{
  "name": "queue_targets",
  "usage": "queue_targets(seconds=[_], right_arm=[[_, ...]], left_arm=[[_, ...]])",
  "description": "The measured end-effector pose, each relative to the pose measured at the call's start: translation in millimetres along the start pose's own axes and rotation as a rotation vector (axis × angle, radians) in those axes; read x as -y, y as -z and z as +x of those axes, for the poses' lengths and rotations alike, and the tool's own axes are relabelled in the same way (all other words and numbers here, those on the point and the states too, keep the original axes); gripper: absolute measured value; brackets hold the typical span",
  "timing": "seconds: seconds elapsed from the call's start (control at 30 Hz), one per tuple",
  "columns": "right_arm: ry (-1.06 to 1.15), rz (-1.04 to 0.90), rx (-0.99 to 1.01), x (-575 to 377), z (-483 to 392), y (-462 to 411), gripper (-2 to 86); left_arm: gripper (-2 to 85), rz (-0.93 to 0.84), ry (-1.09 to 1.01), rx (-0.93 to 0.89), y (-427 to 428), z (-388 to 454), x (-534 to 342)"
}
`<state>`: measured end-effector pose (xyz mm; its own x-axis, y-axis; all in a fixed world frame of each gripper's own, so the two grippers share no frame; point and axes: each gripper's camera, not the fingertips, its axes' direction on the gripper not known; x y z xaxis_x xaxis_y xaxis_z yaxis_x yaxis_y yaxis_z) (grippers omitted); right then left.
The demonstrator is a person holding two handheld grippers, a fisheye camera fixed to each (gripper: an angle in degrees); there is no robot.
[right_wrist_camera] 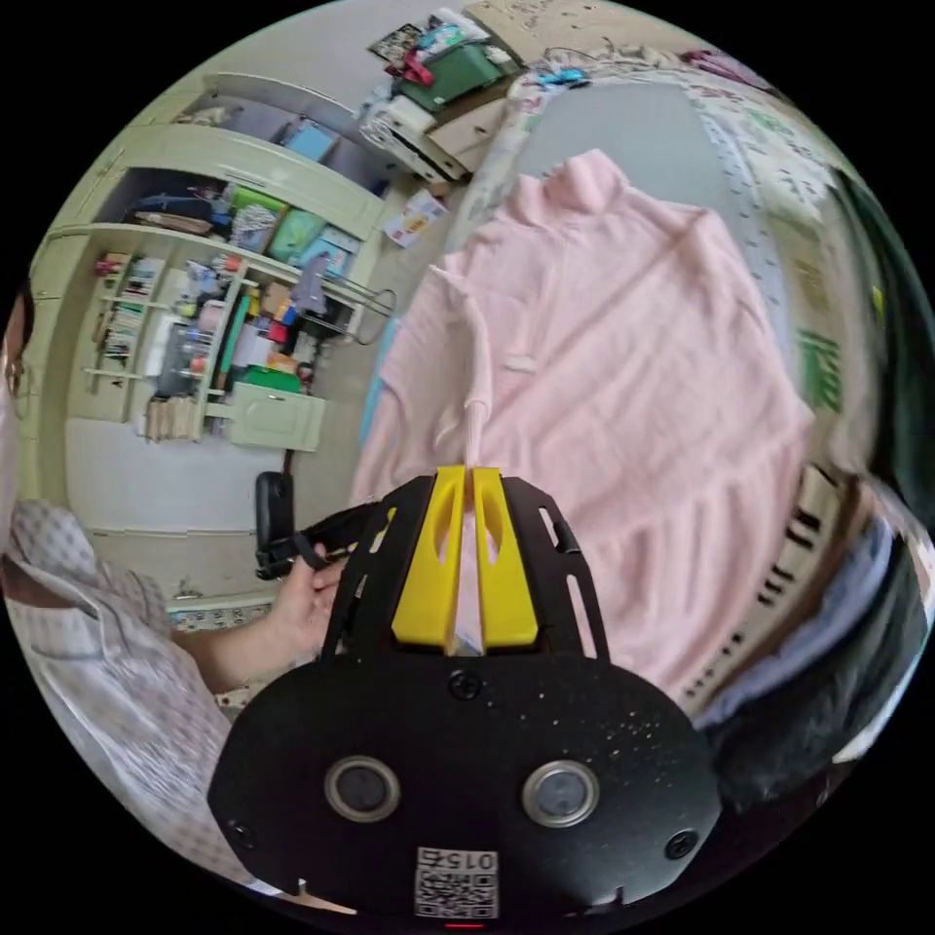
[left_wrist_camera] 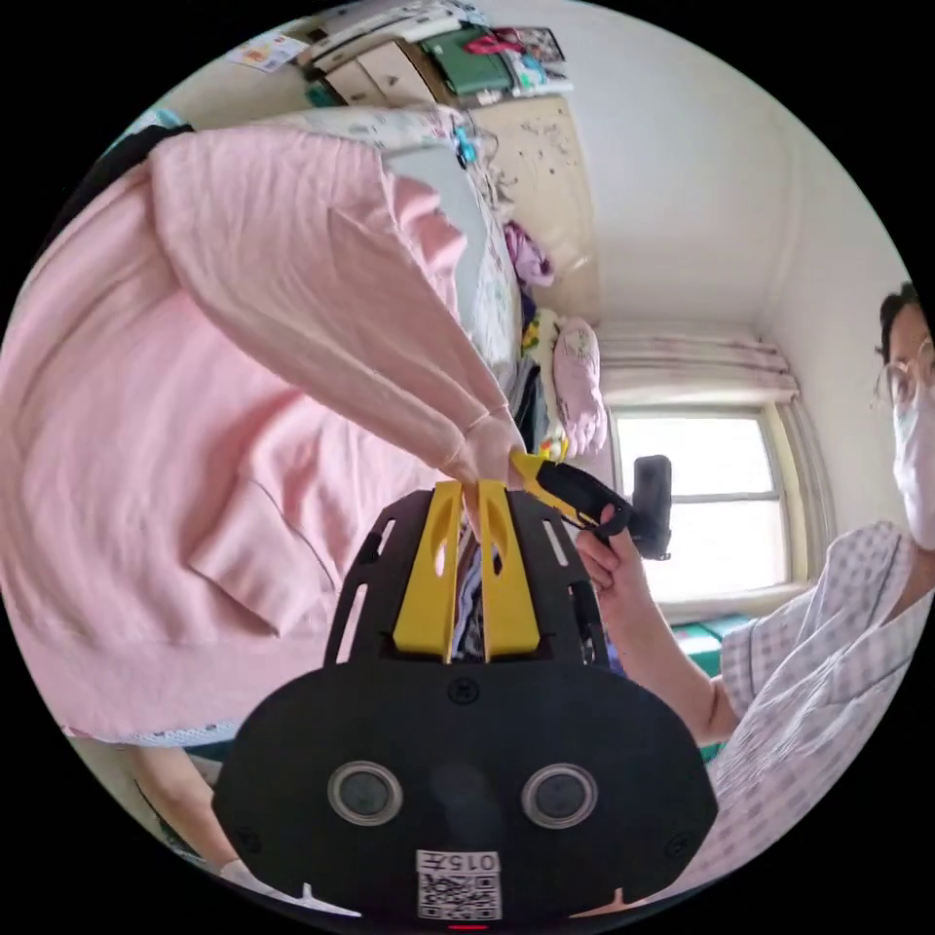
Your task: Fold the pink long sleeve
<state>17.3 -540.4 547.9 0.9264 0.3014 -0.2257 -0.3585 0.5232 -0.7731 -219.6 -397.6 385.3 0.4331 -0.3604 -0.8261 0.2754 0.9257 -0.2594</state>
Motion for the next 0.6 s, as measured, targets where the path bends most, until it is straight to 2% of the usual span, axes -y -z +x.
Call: queue_targets(seconds=[0.1,0.23,0.37,0.5,0.6], right_arm=[[-0.162,-0.047,0.031,-27,38,-6,0.4],[-0.217,-0.046,0.038,-31,51,-13,0.6],[-0.209,-0.077,-0.007,-23,43,-20,1.7],[-0.217,-0.031,-0.148,-10,39,-5,5.2],[-0.113,0.064,-0.157,22,20,13,6.6]], left_arm=[[3.7,-0.116,0.065,0.081,-26,-13,-19],[4.9,-0.063,0.124,0.125,-7,-32,-19],[6.1,0.125,0.172,0.287,51,-55,6],[7.2,0.388,0.245,0.305,110,-70,36],[8.3,0.478,0.256,0.34,129,-74,53]])
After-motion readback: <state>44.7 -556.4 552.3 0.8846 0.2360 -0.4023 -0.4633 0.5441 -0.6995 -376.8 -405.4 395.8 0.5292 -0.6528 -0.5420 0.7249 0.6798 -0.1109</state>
